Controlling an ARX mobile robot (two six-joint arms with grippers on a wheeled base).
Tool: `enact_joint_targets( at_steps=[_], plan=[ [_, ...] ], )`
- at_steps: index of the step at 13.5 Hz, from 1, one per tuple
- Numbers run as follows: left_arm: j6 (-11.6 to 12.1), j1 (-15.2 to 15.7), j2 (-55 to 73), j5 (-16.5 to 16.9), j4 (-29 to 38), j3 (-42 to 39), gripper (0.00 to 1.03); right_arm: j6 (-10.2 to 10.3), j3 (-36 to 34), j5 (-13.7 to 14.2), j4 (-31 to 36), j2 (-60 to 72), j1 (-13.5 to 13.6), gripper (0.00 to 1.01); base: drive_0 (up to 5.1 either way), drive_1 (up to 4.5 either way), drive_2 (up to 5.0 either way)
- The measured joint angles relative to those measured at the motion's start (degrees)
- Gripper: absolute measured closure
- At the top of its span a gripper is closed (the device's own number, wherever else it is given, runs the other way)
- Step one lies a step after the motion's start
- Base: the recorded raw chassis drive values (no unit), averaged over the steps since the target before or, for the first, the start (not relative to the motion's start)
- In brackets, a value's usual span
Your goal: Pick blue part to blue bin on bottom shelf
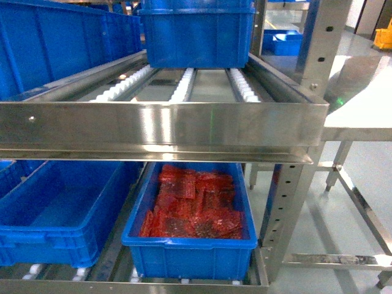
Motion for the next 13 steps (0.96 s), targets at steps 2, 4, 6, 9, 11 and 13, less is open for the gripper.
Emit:
enact_joint_targets(
  at_steps=[2,4,6,9,11,13],
  plan=[
    [0.0,0.0,0.04,-0.04,0.11,0.0,0.6,-0.02,0.0,-0.04,0.17,0.0,0.0,0.03,-5.0,2.42,2.4],
    [0.0,0.0,-0.02,-0.07,-0.11,0.0,0.6,-0.02,0.0,-0.02,0.22,0.0,0.0,0.03,-5.1,2.4,2.4],
    [0.0,0.0,0.0,-0.09,0.0,0.0,0.6,0.0,0.0,-0.02,0.26,0.0,0.0,0.03,-5.1,2.32,2.3],
    [0.0,0.0,0.02,-0.07,-0.13,0.0,0.6,0.0,0.0,-0.04,0.09,0.0,0.0,0.03,-5.1,2.34,2.3],
    [-0.02,0.0,-0.11,-0.5,-0.28,0.02,0.6,-0.02,0.0,-0.26,0.26,0.0,0.0,0.03,0.0,0.0,0.0],
    [0.0,0.0,-0.09,-0.26,-0.11,0.0,0.6,0.0,0.0,-0.22,0.15,0.0,0.0,0.03,0.0,0.0,0.0]
  ],
)
